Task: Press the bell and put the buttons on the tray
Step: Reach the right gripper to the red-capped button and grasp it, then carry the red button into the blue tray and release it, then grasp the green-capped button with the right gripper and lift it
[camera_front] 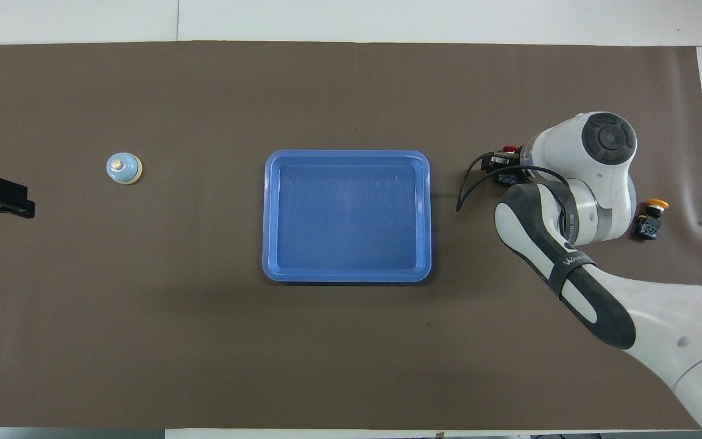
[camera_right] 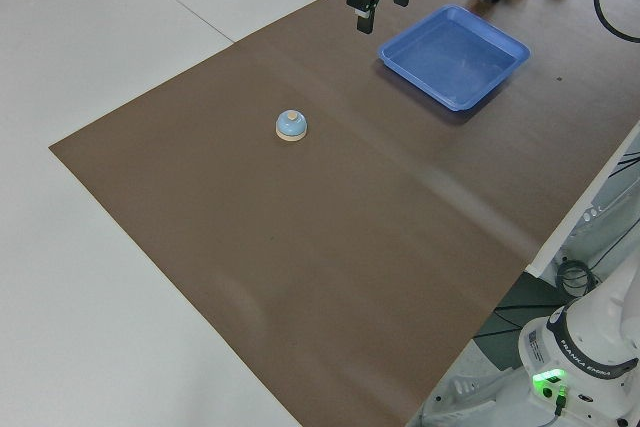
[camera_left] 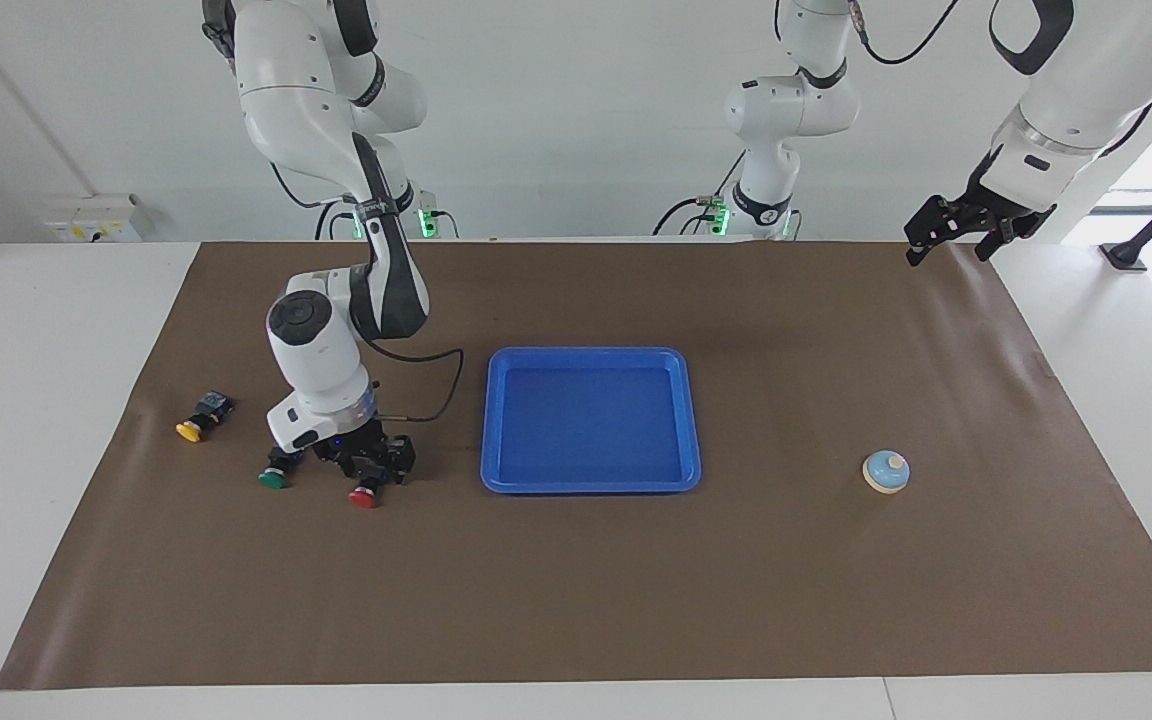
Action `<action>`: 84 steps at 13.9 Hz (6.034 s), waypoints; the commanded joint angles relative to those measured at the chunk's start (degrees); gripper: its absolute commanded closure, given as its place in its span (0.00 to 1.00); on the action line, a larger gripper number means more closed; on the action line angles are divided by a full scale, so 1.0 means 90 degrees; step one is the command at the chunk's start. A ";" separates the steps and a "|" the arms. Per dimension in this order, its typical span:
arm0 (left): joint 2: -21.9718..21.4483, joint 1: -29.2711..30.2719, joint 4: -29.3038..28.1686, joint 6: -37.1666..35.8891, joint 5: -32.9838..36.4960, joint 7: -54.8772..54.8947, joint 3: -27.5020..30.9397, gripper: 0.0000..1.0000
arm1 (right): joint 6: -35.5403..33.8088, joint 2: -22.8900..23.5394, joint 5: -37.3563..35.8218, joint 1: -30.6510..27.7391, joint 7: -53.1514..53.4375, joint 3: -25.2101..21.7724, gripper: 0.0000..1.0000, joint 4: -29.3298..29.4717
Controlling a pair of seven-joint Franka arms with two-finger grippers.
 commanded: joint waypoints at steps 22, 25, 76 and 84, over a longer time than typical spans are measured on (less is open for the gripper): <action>-0.0095 -0.0021 -0.0073 -0.0060 0.0025 0.0023 0.0033 0.00 | -0.1649 -0.0122 -0.0019 0.2307 0.1862 0.0037 1.00 0.0872; -0.0095 -0.0021 -0.0073 -0.0060 0.0025 0.0023 0.0033 0.00 | -0.1060 -0.0142 -0.0019 0.2453 0.1872 0.0027 1.00 0.0323; -0.0095 -0.0021 -0.0073 -0.0060 0.0025 0.0023 0.0033 0.00 | -0.1709 -0.0298 -0.0010 -0.0985 -0.1313 0.0037 1.00 0.0934; -0.0095 -0.0021 -0.0073 -0.0060 0.0025 0.0023 0.0033 0.00 | -0.3149 0.0180 0.0145 0.1015 0.1186 0.0027 1.00 0.2890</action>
